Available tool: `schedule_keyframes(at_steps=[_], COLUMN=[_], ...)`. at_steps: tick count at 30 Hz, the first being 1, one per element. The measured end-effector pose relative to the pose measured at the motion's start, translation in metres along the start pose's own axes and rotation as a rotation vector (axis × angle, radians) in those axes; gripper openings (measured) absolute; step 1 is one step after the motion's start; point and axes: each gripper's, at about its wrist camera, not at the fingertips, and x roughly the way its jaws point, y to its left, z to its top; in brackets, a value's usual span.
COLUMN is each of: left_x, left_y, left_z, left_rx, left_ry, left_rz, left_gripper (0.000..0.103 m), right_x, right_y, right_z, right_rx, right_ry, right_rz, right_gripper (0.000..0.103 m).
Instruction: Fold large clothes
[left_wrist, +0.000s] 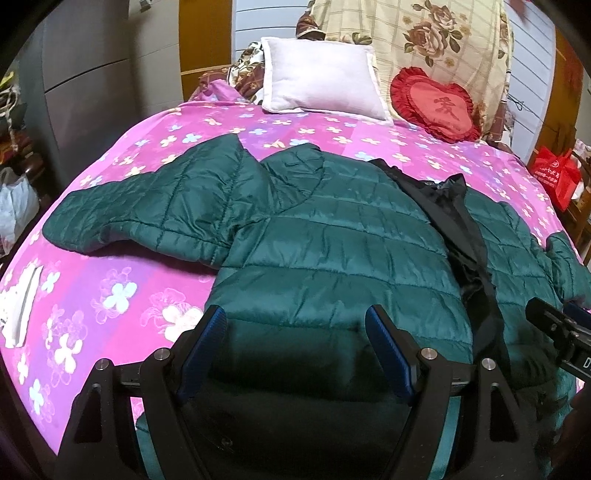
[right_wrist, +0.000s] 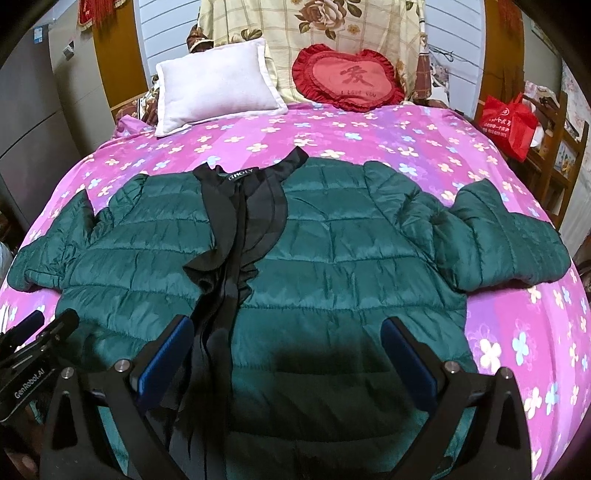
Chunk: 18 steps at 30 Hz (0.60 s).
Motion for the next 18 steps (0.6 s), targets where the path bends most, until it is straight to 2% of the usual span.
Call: schedule_keyframes(at_steps=[8, 18], left_x=[0.003, 0.009], left_y=[0.006, 0.011], left_z=[0.004, 0.003], left_rx=[0.002, -0.003], left_ry=[-0.01, 0.01], left_rz=[0.034, 0.023], left_gripper=[0.052, 0.051], right_x=[0.011, 0.021], right_y=[0.005, 0.012], right_z=[0.002, 0.002], right_rx=[-0.013, -0.042], right_ry=[0.018, 0.046], right_rz=[-0.012, -0.032], right_gripper=[0.103, 0.103])
